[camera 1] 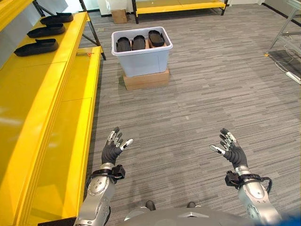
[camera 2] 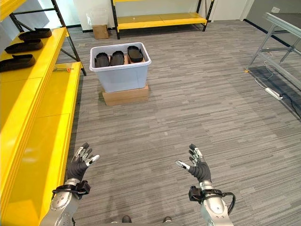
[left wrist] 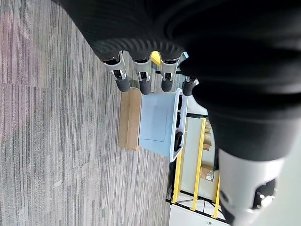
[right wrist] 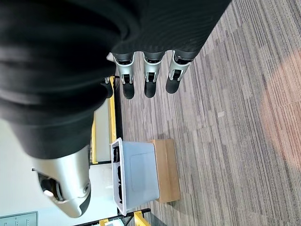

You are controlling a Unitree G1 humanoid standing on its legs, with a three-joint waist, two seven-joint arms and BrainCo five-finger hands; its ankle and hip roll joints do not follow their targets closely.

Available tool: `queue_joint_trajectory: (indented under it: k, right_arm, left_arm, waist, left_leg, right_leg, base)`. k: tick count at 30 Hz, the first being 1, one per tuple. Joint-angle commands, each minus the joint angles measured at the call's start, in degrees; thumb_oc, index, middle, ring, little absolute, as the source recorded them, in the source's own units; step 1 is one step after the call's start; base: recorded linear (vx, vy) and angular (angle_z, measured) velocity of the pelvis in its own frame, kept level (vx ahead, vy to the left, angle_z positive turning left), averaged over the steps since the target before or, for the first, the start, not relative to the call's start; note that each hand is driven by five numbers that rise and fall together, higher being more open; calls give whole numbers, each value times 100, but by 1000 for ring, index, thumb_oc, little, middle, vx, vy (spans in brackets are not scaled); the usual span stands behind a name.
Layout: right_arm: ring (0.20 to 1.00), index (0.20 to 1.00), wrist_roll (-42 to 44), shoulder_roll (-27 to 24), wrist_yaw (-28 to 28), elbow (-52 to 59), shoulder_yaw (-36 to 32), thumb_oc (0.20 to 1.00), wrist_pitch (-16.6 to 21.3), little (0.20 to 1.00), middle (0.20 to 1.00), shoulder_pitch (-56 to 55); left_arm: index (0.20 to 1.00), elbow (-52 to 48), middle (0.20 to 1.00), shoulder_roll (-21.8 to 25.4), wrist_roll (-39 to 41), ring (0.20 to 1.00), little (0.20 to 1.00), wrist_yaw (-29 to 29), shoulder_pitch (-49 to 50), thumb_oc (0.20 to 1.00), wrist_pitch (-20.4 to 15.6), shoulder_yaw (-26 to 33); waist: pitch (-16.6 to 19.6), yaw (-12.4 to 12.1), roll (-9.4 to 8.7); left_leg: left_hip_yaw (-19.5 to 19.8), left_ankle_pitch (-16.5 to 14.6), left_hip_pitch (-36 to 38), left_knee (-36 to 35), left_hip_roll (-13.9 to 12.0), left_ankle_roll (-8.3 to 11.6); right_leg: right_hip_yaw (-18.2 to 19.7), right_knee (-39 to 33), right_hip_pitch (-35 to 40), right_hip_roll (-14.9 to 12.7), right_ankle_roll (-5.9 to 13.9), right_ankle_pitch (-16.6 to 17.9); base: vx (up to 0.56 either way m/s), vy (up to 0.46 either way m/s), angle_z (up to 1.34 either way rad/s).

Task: Move parts from the plastic box to the shelf.

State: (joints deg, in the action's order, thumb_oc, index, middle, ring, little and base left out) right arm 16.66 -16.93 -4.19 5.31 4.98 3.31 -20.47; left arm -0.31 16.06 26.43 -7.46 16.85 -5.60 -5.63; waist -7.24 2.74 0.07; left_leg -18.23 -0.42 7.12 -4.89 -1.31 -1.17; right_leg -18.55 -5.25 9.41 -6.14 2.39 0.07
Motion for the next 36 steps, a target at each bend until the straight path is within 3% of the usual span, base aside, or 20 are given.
queue_joint_trajectory:
  k: [1, 36]
  right_arm:
    - [1000, 1000, 43, -108, 10, 182, -259, 1000, 296, 1000, 1000, 183]
    - [1000, 1000, 23, -114, 53, 166, -260, 1000, 293, 1000, 1000, 224]
  left_arm:
    - [1000, -71, 1000, 106, 78, 1000, 1000, 35, -246, 1000, -298, 160]
    - [1000, -39, 1000, 120, -31, 1000, 1000, 80, -259, 1000, -304, 161]
  waist:
    - [62, 22, -19]
    - [58, -8, -30]
  left_leg:
    - [-88, 244, 140, -11, -842, 719]
    - [-80, 226, 158, -11, -842, 714]
  right_leg:
    - [-126, 95, 184, -976, 832, 185]
    - [-165, 84, 229, -957, 819, 169]
  base:
    - [0, 0, 0]
    - [0, 0, 0]
